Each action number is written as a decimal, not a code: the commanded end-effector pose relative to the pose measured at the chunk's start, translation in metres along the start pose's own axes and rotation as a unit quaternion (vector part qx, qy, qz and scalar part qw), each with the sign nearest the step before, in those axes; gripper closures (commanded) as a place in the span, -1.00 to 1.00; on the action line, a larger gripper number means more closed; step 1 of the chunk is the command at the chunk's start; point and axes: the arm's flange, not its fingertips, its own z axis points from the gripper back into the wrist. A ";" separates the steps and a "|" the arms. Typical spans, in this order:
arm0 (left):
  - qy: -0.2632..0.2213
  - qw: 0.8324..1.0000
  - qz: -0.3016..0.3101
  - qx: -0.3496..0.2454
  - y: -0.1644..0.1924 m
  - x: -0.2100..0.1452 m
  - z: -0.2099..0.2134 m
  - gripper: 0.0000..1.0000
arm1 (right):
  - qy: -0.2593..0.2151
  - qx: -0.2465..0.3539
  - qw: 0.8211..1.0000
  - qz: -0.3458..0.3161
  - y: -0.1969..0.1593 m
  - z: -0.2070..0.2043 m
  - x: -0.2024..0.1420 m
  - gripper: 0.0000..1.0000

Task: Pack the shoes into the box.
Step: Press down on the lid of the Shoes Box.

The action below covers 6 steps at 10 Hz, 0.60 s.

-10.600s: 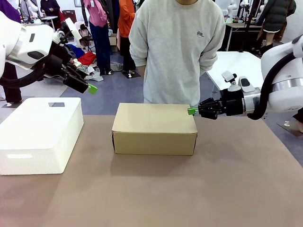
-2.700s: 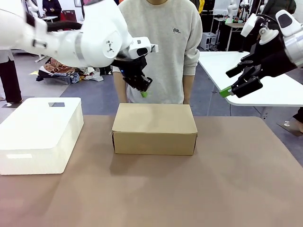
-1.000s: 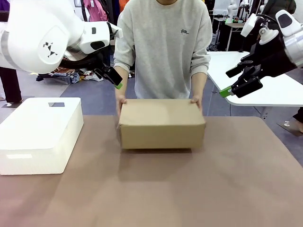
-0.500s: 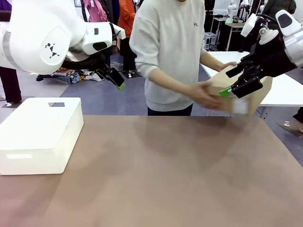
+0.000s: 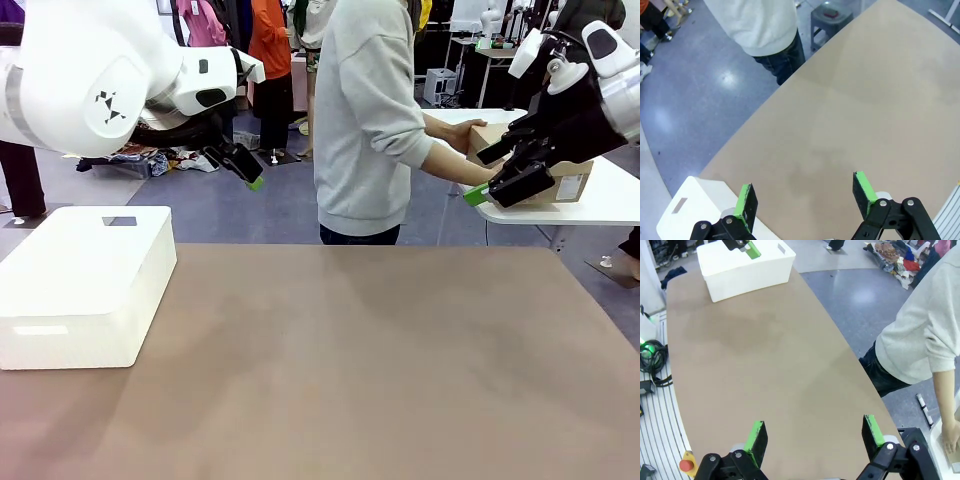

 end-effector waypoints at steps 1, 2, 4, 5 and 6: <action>0.002 1.000 0.002 0.006 0.001 0.000 0.001 -1.00 | 0.002 -0.003 1.000 -0.008 0.002 0.000 0.000 -1.00; 0.002 1.000 0.002 0.006 0.001 0.000 0.001 -1.00 | 0.002 -0.003 1.000 -0.008 0.002 0.000 0.000 -1.00; 0.002 1.000 0.002 0.006 0.001 0.000 0.001 -1.00 | 0.002 -0.003 1.000 -0.008 0.002 0.000 0.000 -1.00; 0.002 1.000 0.002 0.006 0.001 0.000 0.001 -1.00 | 0.002 -0.003 1.000 -0.008 0.002 0.000 0.000 -1.00; 0.002 1.000 0.002 0.006 0.001 0.000 0.001 -1.00 | 0.002 -0.003 1.000 -0.008 0.002 0.000 0.000 -1.00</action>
